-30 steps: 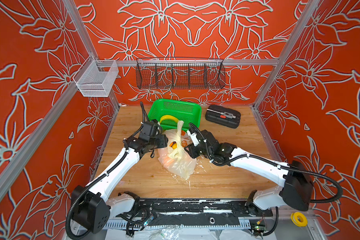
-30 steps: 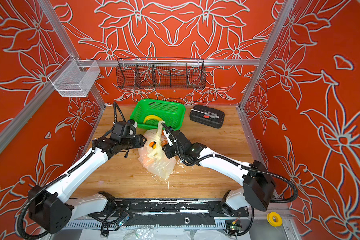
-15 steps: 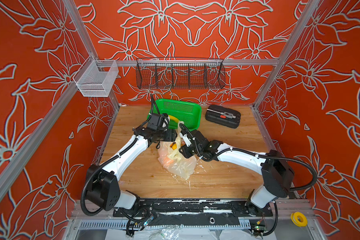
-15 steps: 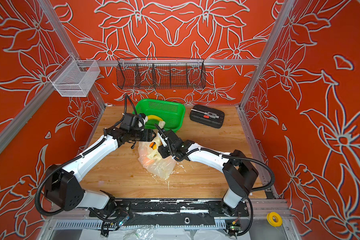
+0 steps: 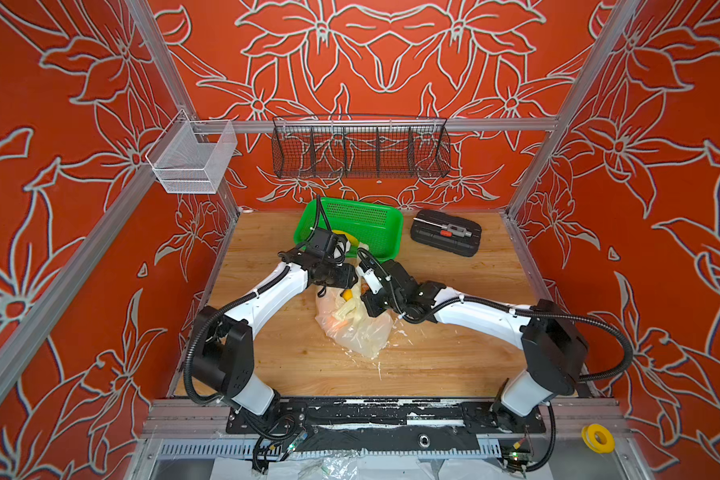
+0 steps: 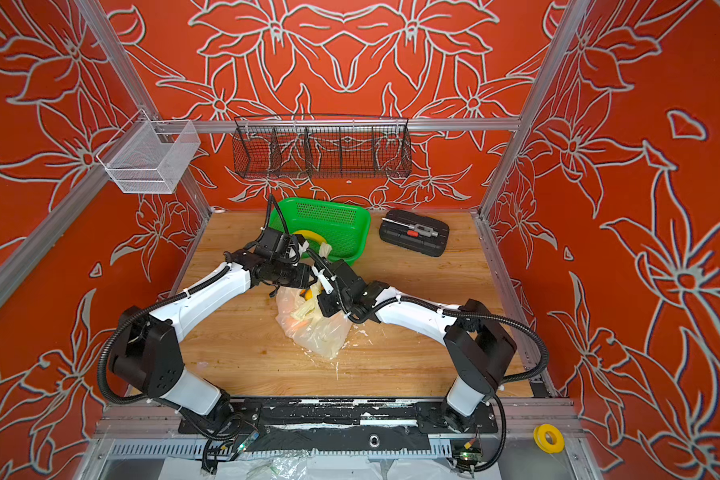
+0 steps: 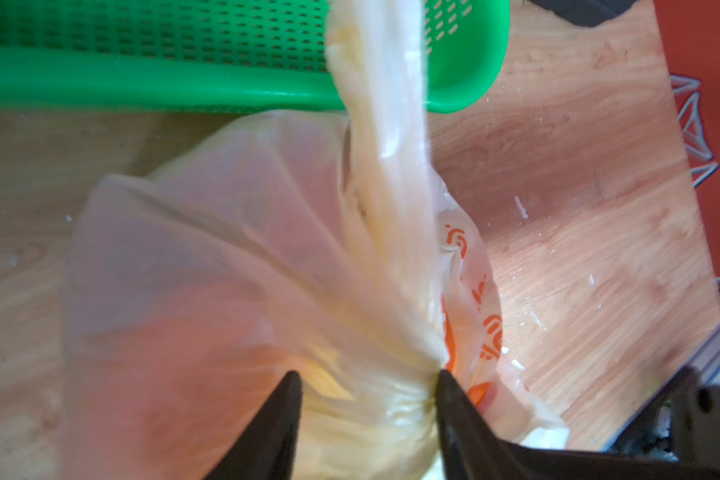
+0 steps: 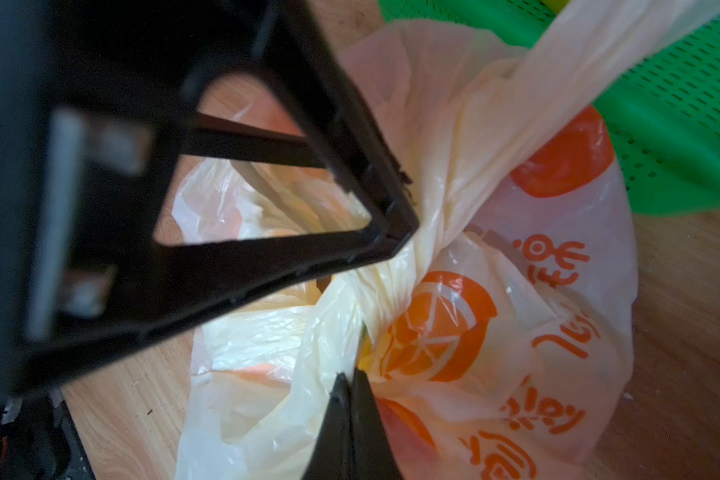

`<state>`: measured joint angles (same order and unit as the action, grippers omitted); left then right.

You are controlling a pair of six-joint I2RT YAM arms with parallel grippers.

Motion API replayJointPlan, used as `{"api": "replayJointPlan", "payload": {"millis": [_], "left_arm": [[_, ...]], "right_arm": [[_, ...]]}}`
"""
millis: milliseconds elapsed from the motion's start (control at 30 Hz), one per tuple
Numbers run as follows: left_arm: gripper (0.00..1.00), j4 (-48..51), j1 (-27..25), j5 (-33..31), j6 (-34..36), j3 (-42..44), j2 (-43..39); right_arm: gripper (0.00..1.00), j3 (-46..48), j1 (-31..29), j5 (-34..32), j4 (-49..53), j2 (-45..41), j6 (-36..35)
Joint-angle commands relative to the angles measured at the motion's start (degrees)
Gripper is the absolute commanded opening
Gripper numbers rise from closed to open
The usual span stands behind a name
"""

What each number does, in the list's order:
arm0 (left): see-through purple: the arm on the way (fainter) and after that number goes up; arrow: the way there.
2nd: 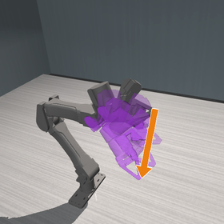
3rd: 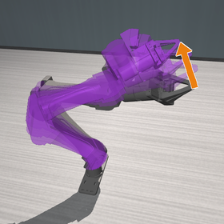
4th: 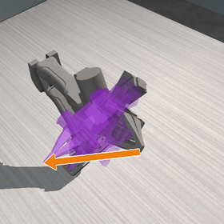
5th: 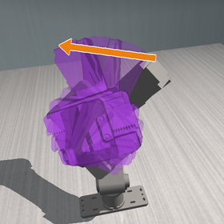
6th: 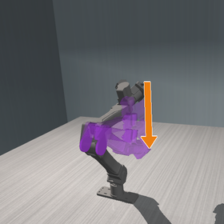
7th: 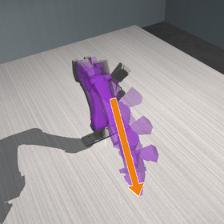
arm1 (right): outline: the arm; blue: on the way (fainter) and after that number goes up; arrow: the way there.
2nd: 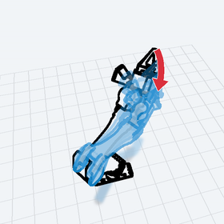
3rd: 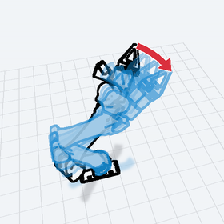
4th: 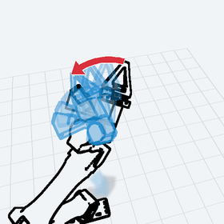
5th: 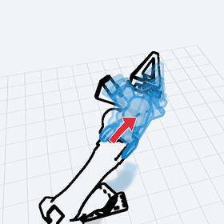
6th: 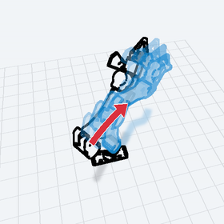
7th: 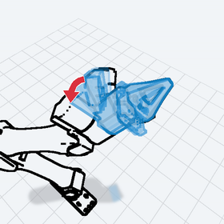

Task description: Untie the knot of the plastic bag and take out the fruit

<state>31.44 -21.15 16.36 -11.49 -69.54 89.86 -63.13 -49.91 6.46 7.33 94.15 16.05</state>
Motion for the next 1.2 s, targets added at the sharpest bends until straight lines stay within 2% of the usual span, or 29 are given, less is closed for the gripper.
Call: {"api": "replayJointPlan", "payload": {"millis": [0,233,767,1033,1167], "left_arm": [[0.25,0.85,-0.30,1.10,-0.50,0.14,0.15],[0.01,0.46,-0.30,-1.31,-1.57,0.90,-2.42],[0.00,1.34,1.23,-11.71,-4.44,-0.20,-7.21],[0.00,1.54,4.40,-11.89,-6.29,1.51,-11.12],[0.00,0.43,5.37,-11.45,-7.54,3.98,-13.93]], "right_arm": [[0.00,1.97,-0.24,-0.98,-1.57,-1.92,-0.46],[0.00,4.63,-0.13,-3.43,-1.58,-3.74,-0.42],[0.00,12.26,-0.05,-8.47,-1.63,-9.70,-0.14],[0.00,18.86,0.07,-16.56,-3.04,-15.21,0.97],[0.00,21.06,1.71,-20.49,-1.01,-18.15,4.23]]}}
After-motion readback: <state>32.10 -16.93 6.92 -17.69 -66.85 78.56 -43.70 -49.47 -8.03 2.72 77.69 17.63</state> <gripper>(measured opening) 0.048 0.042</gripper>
